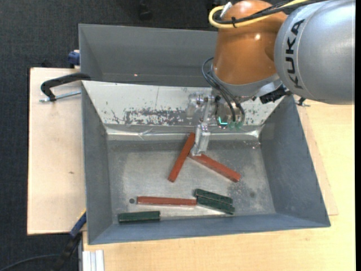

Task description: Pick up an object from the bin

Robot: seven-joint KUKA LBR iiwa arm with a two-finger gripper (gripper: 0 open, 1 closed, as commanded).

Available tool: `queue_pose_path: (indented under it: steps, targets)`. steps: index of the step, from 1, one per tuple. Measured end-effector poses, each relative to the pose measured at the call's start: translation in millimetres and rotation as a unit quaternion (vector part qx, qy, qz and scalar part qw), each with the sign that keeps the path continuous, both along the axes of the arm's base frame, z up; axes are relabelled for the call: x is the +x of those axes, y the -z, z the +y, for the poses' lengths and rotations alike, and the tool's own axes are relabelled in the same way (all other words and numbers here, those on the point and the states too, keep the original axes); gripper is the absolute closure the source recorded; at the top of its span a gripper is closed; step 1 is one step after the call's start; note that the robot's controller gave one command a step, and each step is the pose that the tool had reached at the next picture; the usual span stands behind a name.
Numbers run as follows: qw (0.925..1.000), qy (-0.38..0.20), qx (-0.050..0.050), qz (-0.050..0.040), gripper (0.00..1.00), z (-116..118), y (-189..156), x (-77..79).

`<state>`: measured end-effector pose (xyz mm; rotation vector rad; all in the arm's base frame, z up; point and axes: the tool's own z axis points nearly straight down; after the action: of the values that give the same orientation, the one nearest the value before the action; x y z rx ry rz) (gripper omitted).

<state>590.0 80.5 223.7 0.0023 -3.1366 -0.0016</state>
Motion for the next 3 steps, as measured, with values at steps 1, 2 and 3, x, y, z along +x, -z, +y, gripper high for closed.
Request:
queue_pose_path:
  steps: [1,2,3]
  targets:
    - [0.9757,-0.219,0.001,-0.0008,0.00,-16,156,0.8]
    - [0.9602,-0.279,-0.001,-0.0061,0.00,-72,121,-2.7]
    - [0.9779,-0.209,0.000,-0.0035,0.00,-124,112,-19.1]
